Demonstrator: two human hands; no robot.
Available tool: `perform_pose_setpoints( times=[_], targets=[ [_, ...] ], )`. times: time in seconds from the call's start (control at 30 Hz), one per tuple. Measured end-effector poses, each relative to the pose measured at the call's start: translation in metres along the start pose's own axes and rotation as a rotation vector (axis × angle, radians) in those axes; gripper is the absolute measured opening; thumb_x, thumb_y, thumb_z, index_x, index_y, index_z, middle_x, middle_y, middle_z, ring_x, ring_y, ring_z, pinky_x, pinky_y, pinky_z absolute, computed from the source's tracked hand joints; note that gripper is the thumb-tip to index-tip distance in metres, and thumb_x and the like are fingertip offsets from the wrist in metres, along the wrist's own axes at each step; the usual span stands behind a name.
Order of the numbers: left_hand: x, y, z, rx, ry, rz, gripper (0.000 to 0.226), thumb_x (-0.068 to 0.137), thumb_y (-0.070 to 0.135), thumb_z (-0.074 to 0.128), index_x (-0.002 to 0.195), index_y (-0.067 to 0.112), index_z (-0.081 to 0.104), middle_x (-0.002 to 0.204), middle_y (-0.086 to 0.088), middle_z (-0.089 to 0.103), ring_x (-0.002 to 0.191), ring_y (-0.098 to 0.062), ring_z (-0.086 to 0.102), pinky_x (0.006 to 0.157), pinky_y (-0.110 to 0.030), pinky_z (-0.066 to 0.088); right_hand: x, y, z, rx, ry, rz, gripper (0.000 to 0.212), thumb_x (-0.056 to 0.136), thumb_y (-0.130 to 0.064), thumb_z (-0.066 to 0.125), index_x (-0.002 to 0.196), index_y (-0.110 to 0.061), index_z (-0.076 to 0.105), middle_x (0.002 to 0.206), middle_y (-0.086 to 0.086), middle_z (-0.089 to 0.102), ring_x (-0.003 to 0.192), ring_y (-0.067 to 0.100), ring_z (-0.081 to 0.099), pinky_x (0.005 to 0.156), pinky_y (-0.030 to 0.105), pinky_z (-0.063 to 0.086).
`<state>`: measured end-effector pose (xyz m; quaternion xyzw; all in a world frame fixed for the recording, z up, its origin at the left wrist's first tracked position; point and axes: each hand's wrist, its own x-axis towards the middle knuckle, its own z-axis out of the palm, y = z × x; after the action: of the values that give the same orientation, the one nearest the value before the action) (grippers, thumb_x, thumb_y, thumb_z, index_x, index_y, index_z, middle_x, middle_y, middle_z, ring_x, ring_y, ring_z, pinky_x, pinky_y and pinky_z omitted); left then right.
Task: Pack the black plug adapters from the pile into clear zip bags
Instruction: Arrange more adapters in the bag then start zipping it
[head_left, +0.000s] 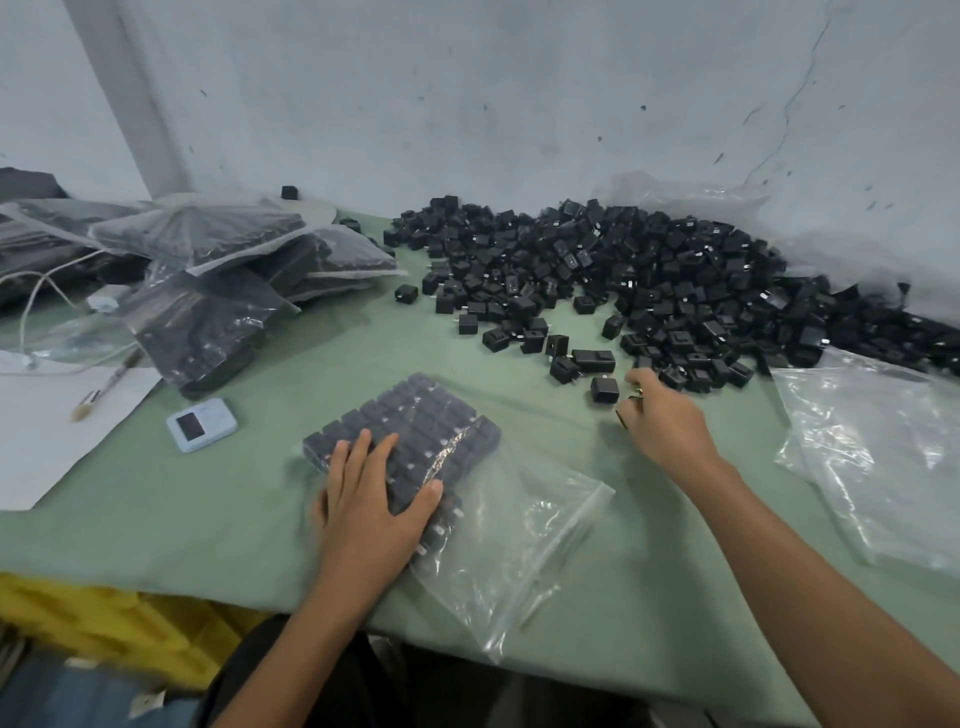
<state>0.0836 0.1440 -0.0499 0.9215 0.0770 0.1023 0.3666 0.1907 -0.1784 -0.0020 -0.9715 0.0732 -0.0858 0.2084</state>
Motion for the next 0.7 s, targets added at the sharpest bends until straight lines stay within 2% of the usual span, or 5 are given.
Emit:
perform_pose_setpoints(
  times=[0.07, 0.17, 0.33, 0.47, 0.7],
  targets=[
    [0.000, 0.001, 0.000, 0.000, -0.004, 0.005, 0.074, 0.086, 0.065, 0.056, 0.151, 0.041, 0.029, 0.165, 0.018, 0.007, 0.149, 0.002, -0.012, 0.121, -0.042, 0.001, -0.020, 0.003, -0.017, 0.334, -0.007, 0.093, 0.024, 0.097, -0.021, 0.046, 0.111, -0.022, 0.065, 0.100, 0.008, 0.067, 0.084, 0.027, 0.064, 0.079, 0.039, 0.054],
    [0.001, 0.000, 0.001, 0.001, -0.002, 0.008, 0.075, 0.086, 0.066, 0.054, 0.151, 0.040, 0.029, 0.165, 0.018, 0.007, 0.149, 0.002, -0.013, 0.121, -0.041, 0.001, -0.078, 0.012, -0.041, 0.886, -0.112, 0.156, 0.031, 0.096, -0.005, 0.046, 0.094, -0.017, 0.074, 0.088, 0.017, 0.066, 0.059, 0.022, 0.060, 0.056, 0.031, 0.056],
    [0.001, -0.001, 0.001, 0.002, -0.007, 0.004, 0.073, 0.087, 0.066, 0.055, 0.151, 0.040, 0.029, 0.165, 0.016, 0.007, 0.149, 0.000, -0.011, 0.121, -0.043, 0.001, -0.174, 0.013, -0.044, 1.040, -0.791, 0.054, 0.020, 0.091, -0.008, 0.065, 0.109, -0.009, 0.074, 0.104, 0.027, 0.069, 0.075, 0.033, 0.066, 0.066, 0.035, 0.058],
    [0.002, -0.002, 0.001, 0.005, -0.020, 0.008, 0.074, 0.087, 0.067, 0.054, 0.151, 0.040, 0.029, 0.165, 0.016, 0.007, 0.149, 0.001, -0.011, 0.121, -0.045, 0.003, -0.180, -0.032, 0.001, 1.137, -0.706, 0.131, 0.026, 0.097, 0.001, 0.055, 0.118, -0.004, 0.069, 0.111, 0.020, 0.072, 0.095, 0.033, 0.071, 0.085, 0.036, 0.059],
    [0.003, -0.002, 0.000, 0.011, -0.036, 0.005, 0.076, 0.086, 0.068, 0.053, 0.152, 0.039, 0.028, 0.166, 0.016, 0.006, 0.150, -0.003, -0.011, 0.121, -0.046, 0.003, -0.153, -0.093, 0.043, 1.467, -0.477, 0.279, 0.033, 0.100, 0.002, 0.049, 0.111, -0.018, 0.073, 0.119, 0.004, 0.071, 0.110, 0.018, 0.069, 0.088, 0.026, 0.057]
  ],
)
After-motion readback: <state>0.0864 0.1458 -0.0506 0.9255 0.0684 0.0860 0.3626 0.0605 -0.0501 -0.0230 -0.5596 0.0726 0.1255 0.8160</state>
